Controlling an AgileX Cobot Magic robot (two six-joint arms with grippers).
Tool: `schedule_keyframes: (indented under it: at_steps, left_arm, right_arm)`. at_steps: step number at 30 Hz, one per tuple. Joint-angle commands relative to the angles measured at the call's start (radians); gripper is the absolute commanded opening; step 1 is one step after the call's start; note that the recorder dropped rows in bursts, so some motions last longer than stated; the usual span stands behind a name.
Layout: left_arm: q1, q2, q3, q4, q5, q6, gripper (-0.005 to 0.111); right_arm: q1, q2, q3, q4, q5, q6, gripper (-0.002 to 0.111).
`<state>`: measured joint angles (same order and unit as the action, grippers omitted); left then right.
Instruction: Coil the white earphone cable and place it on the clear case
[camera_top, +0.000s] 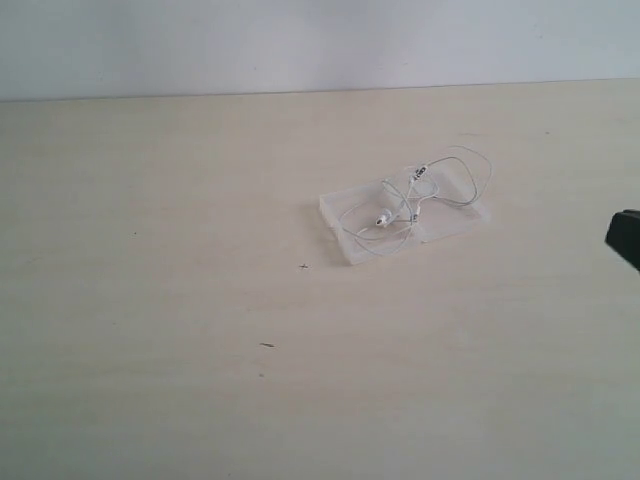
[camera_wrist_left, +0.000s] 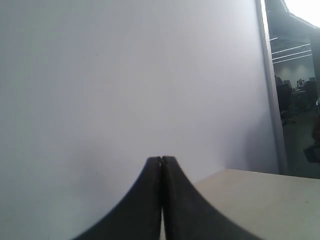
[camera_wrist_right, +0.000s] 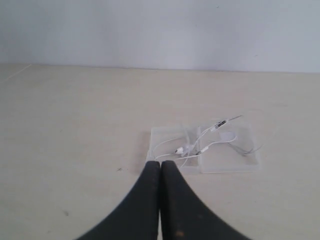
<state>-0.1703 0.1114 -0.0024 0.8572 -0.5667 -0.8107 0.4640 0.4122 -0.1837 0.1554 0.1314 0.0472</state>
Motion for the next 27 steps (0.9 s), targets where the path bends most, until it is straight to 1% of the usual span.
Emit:
schedule_keyframes:
  at_steps: [1,5,9,14,15,17,27]
  left_arm:
    - [0.0,-0.008,0.002,0.003,0.012,-0.006,0.0]
    - [0.0,-0.008,0.002,0.003,0.012,-0.006,0.0]
    - [0.0,-0.008,0.002,0.003,0.012,-0.006,0.0]
    - [0.0,-0.008,0.002,0.003,0.012,-0.006,0.0]
    - [0.0,-0.008,0.002,0.003,0.012,-0.006,0.0]
    - [0.0,-0.008,0.002,0.003,0.012,-0.006,0.0]
    - [0.0,-0.008,0.002,0.003,0.012,-0.006,0.0]
  right_arm:
    - [-0.163,-0.079,0.018,-0.008,-0.015,-0.024,0.0]
    - [-0.293,-0.19,0.043,-0.04,-0.01,-0.082,0.0]
    - [-0.358,-0.293,0.097,-0.06,-0.014,-0.093,0.0]
    - [-0.371,-0.379,0.184,-0.06,-0.044,-0.096,0.0]
    - [-0.371,-0.391,0.184,-0.06,-0.054,-0.096,0.0]
    - [-0.371,-0.401,0.184,-0.063,-0.017,-0.11,0.0]
    - [-0.371,-0.401,0.184,-0.059,-0.017,-0.097,0.0]
